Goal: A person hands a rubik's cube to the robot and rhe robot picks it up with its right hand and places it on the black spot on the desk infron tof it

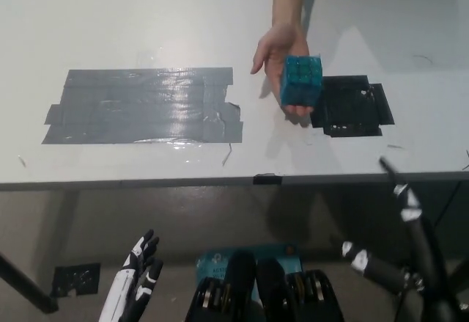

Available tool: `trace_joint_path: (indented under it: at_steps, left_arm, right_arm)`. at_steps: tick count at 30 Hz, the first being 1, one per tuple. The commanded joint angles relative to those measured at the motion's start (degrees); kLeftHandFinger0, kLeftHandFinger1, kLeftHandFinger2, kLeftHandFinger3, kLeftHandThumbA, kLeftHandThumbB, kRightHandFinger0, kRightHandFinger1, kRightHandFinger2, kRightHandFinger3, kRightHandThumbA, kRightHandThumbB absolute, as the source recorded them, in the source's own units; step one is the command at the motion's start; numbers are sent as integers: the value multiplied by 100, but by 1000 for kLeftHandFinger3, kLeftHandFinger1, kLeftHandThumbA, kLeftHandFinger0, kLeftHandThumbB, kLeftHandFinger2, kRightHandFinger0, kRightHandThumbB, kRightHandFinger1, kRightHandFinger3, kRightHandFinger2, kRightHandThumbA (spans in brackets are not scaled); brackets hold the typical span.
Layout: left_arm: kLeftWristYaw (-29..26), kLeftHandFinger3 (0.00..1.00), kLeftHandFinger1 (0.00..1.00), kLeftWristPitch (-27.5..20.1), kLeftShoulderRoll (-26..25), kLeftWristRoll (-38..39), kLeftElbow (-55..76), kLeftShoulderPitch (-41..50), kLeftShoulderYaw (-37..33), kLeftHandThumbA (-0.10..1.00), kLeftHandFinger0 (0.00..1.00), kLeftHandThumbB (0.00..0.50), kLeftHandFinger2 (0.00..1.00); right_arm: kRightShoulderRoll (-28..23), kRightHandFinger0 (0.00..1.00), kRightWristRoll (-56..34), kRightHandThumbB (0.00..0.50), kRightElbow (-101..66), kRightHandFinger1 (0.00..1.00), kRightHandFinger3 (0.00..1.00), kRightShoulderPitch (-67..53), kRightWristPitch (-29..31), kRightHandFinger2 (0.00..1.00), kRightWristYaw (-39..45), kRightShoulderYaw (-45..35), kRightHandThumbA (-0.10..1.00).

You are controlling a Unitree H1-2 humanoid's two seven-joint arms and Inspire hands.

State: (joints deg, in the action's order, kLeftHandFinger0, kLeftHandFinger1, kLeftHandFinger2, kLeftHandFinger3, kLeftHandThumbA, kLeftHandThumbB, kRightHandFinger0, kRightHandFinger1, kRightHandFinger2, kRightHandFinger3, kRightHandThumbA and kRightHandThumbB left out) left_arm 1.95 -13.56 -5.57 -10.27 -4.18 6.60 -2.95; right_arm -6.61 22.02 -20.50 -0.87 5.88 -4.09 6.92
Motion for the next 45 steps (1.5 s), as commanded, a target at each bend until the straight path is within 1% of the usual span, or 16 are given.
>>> trace_joint_path:
  at_steps: [1, 3, 6, 8, 9, 10, 12, 16, 17, 19, 24, 29, 36, 39, 42, 45]
  left_arm:
    - [-34, 1000, 1000, -215, -127, -88, 118, -131, -8, 925, 1000, 113, 1000]
    - [-18, 1000, 1000, -158, -129, -64, 154, -140, 0, 921, 1000, 116, 1000]
    - [39, 1000, 1000, -76, -170, 7, 200, -192, 24, 909, 1000, 120, 1000]
    - [49, 1000, 1000, -21, -202, -33, 240, -187, 25, 913, 1000, 129, 1000]
    - [58, 1000, 1000, -8, -213, -37, 244, -199, 22, 914, 1000, 122, 1000]
    - [67, 1000, 1000, -7, -222, -42, 250, -212, 15, 914, 1000, 120, 1000]
    - [96, 1000, 1000, 8, -240, -45, 256, -244, -17, 924, 1000, 136, 1000]
    - [94, 1000, 1000, 69, -266, -86, 274, -318, -42, 923, 1000, 131, 1000]
    - [83, 1000, 1000, 58, -266, -103, 269, -317, -49, 922, 1000, 131, 1000]
    - [81, 1000, 1000, 70, -258, -107, 290, -305, -60, 913, 1000, 118, 1000]
    - [88, 1000, 1000, 168, -206, -47, 351, -327, -75, 893, 1000, 121, 1000]
    - [42, 1000, 1000, 198, -224, -166, 340, -394, -99, 919, 1000, 151, 1000]
    - [86, 1000, 1000, 301, -229, -86, 379, -419, -102, 874, 1000, 158, 1000]
    - [87, 1000, 1000, 350, -233, -110, 407, -460, -108, 866, 1000, 155, 1000]
    - [94, 1000, 1000, 381, -226, -44, 414, -447, -94, 829, 1000, 169, 1000]
    - [104, 1000, 1000, 395, -226, 1, 429, -465, -87, 802, 1000, 160, 1000]
  right_arm:
    - [-78, 1000, 224, 287, -984, 1000, 1000, 1299, -1834, 1000, 749, -301, 814]
    - [-226, 1000, 166, 287, -805, 1000, 1000, 1758, -2147, 1000, 909, -357, 813]
    - [-658, 1000, -37, 335, -89, 1000, 1000, 2643, -2518, 1000, 1279, -380, 907]
    - [-980, 1000, -145, 356, 337, 1000, 1000, 3097, -2631, 1000, 1588, -308, 922]
    - [-1091, 1000, -235, 316, 475, 1000, 1000, 3240, -2656, 1000, 1690, -288, 898]
    - [-1270, 1000, -299, 364, 721, 1000, 1000, 3453, -2642, 1000, 1876, -232, 923]
    - [-1709, 1000, -248, 374, 1337, 1000, 1000, 4053, -2621, 1000, 2344, 31, 943]
    - [-2027, 1000, -178, 433, 2422, 1000, 1000, 4889, -2380, 1000, 2770, 427, 964]
    - [-2059, 1000, -232, 435, 2636, 1000, 1000, 5033, -2356, 1000, 2841, 482, 958]
    - [-2069, 1000, -245, 499, 3221, 1000, 1000, 5345, -2170, 1000, 2857, 571, 936]
    - [-2103, 1000, -289, 500, 4075, 1000, 1000, 5942, -2133, 1000, 3063, 762, 912]
    - [-2042, 1000, -411, 500, 4749, 1000, 1000, 6451, -1821, 1000, 3353, 904, 849]
    - [-1924, 1000, -971, 500, 4743, 1000, 1000, 6601, -2123, 1000, 4072, 816, 795]
    - [-1860, 1000, -1342, 500, 4692, 1000, 1000, 6606, -2587, 1000, 4443, 689, 713]
    - [-1878, 1000, -1407, 494, 4574, 1000, 1000, 6567, -2773, 1000, 4603, 720, 708]
    - [-1899, 1000, -1472, 499, 4621, 1000, 1000, 6614, -2844, 1000, 4718, 717, 716]
